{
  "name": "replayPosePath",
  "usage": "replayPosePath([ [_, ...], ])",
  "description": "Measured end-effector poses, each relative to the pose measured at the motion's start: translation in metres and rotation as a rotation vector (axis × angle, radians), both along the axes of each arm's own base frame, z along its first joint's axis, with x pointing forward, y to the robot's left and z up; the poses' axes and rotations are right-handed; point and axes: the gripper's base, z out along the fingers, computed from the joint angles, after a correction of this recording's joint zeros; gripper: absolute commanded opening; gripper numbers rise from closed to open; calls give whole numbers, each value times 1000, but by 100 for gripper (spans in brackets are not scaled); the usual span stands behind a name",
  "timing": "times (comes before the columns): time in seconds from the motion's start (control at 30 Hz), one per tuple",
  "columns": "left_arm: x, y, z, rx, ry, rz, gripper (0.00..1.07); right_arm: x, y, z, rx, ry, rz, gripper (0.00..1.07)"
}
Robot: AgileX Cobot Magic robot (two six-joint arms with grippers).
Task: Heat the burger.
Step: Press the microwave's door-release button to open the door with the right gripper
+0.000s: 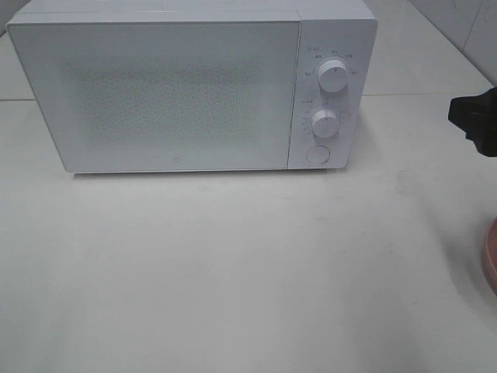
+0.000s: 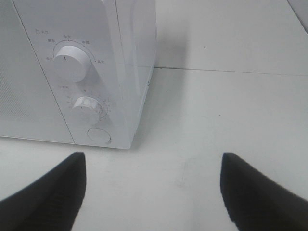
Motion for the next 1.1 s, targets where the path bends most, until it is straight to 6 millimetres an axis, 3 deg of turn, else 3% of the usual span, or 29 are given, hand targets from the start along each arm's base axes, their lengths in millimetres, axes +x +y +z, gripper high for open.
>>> replayPosePath([
  [0.37,0,0,0,0,0,0,100,19,3,-31,1,-54,13,75],
  [0.77,0,0,0,0,0,0,100,31,-1,-47,22,-85,-77,75],
  [1.1,0,0,0,0,0,0,100,33,33,-68,-26,-95,-44,75],
])
